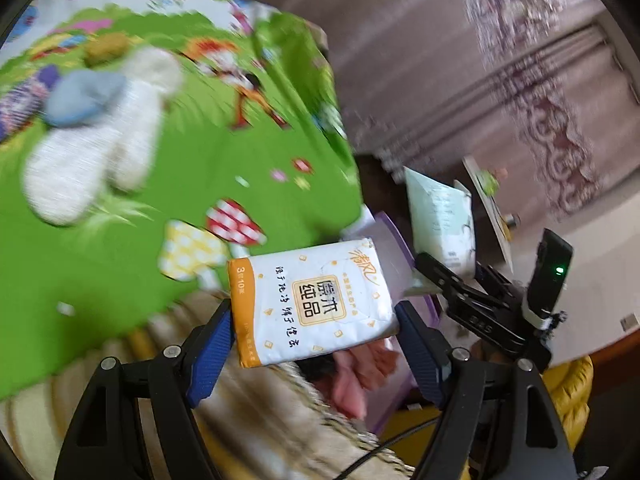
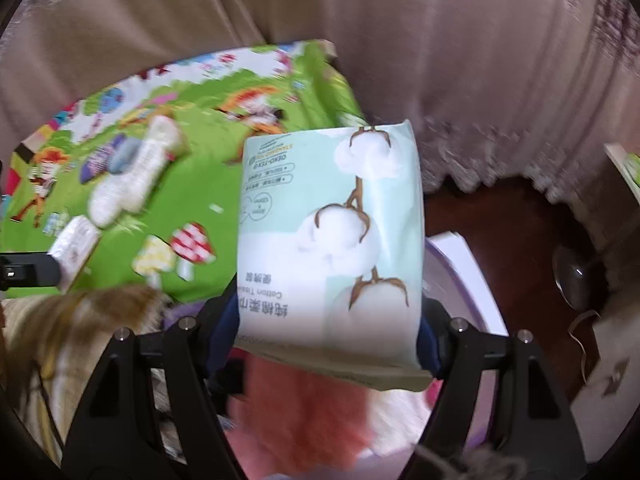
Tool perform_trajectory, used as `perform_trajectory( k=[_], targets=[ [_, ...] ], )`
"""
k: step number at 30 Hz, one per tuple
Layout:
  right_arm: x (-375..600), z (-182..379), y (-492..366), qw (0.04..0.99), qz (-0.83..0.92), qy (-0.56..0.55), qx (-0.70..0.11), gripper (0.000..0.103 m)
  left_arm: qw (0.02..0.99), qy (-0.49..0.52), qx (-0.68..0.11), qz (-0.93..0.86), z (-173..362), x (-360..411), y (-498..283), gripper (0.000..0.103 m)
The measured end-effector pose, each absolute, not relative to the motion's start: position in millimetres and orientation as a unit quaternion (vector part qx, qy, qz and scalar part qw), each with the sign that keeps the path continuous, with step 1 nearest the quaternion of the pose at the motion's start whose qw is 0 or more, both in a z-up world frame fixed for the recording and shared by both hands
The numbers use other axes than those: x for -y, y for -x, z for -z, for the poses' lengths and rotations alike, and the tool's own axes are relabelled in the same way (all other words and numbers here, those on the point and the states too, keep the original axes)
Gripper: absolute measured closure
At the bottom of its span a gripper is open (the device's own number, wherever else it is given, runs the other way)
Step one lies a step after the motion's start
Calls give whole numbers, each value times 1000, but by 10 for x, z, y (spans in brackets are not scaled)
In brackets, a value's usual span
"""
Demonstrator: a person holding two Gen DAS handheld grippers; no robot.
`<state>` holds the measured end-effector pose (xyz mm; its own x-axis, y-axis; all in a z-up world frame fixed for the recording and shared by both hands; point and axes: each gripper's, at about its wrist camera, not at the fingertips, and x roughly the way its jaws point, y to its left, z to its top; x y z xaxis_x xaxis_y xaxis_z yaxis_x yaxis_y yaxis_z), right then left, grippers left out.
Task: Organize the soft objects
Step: 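Carry the tissue packet and cotton pad bag into the white box, release both, then move both open tools back over the remaining items on the bed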
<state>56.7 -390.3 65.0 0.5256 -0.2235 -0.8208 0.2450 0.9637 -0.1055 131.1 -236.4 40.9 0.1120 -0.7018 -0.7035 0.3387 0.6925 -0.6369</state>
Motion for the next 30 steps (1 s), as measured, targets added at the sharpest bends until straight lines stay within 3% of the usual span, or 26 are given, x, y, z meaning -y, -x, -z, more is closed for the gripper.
perform_trajectory(
  k=[7, 13, 18, 30],
  targets=[
    [4350, -527, -215, 856, 180, -49, -482, 27, 693, 141, -595, 382, -249, 2837, -1137, 24],
    [4540, -402, -31, 844, 193, -66, -497, 26, 667, 151, -620, 383, -89, 3027, -1122, 15],
    [4595, -395, 3, 843, 200, -72, -495, 20, 672, 155, -620, 373, -77, 2987, -1142, 15],
    [4436, -480, -123, 854, 178, -71, -484, 19, 694, 174, -599, 359, -185, 2707, -1271, 15]
  ],
)
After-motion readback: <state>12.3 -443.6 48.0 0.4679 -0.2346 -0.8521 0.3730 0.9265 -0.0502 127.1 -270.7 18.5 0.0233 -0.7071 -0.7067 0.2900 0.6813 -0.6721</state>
